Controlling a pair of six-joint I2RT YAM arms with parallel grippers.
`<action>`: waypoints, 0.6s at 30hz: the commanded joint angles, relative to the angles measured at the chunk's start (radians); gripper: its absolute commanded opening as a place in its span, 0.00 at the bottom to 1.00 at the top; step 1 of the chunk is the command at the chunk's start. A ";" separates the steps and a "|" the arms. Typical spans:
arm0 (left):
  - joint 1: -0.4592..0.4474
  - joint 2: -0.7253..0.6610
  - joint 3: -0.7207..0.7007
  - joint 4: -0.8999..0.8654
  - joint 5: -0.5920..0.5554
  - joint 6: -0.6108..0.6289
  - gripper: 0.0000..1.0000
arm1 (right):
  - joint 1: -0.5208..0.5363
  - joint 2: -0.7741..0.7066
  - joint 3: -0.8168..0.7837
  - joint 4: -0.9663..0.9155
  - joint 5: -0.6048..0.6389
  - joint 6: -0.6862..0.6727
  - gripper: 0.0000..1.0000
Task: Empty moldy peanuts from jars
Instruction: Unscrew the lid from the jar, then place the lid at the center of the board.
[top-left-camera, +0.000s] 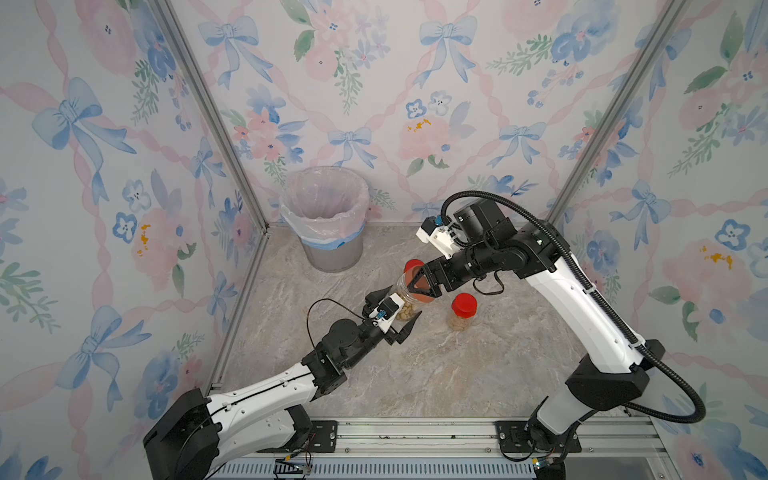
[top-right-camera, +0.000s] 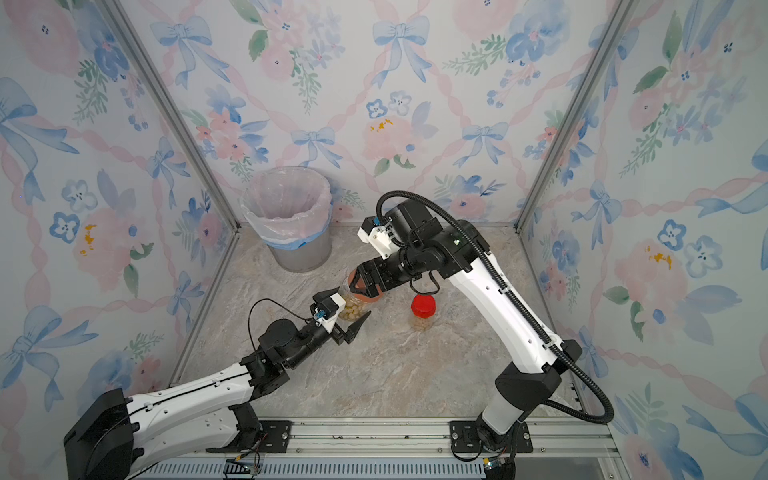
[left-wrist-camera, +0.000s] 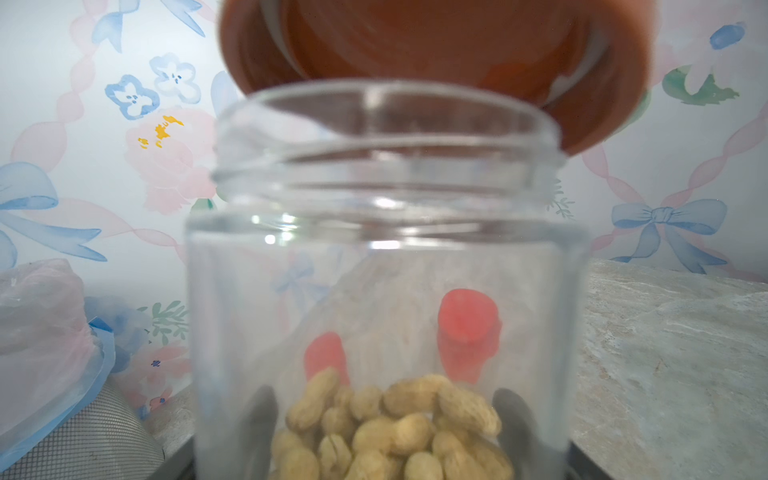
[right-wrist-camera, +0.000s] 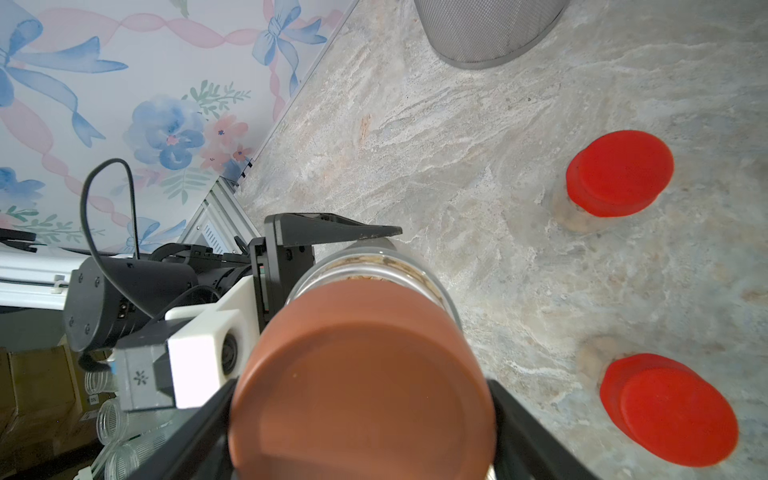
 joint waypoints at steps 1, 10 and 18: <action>0.009 -0.038 0.015 0.093 -0.005 -0.001 0.18 | -0.047 -0.057 -0.045 0.025 0.023 0.025 0.82; 0.012 -0.039 0.015 0.093 -0.016 -0.002 0.19 | -0.300 -0.204 -0.314 0.097 0.081 0.071 0.83; 0.015 -0.054 0.011 0.093 -0.033 0.002 0.20 | -0.630 -0.292 -0.641 0.230 0.202 0.062 0.83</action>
